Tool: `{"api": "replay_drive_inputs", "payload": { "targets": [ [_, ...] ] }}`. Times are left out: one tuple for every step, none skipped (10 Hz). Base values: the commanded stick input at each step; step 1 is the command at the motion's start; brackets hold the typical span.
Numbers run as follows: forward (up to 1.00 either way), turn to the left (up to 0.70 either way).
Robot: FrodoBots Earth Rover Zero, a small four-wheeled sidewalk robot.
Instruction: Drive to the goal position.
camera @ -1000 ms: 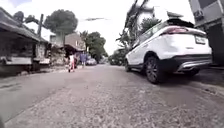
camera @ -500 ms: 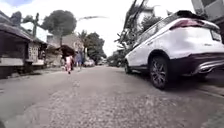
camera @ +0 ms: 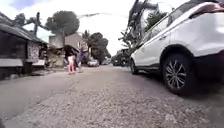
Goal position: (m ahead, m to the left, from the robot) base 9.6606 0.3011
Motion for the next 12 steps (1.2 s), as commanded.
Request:
{"api": "replay_drive_inputs", "payload": {
  "targets": [
    [1.0, 0.0],
    [1.0, 0.0],
    [1.0, 0.0],
    [1.0, 0.0],
    [1.0, 0.0],
    [1.0, 0.0],
    [1.0, 0.0],
    [1.0, 0.0],
    [1.0, 0.0],
    [1.0, 0.14],
    [1.0, 0.27],
    [1.0, 0.27]
  ]
}}
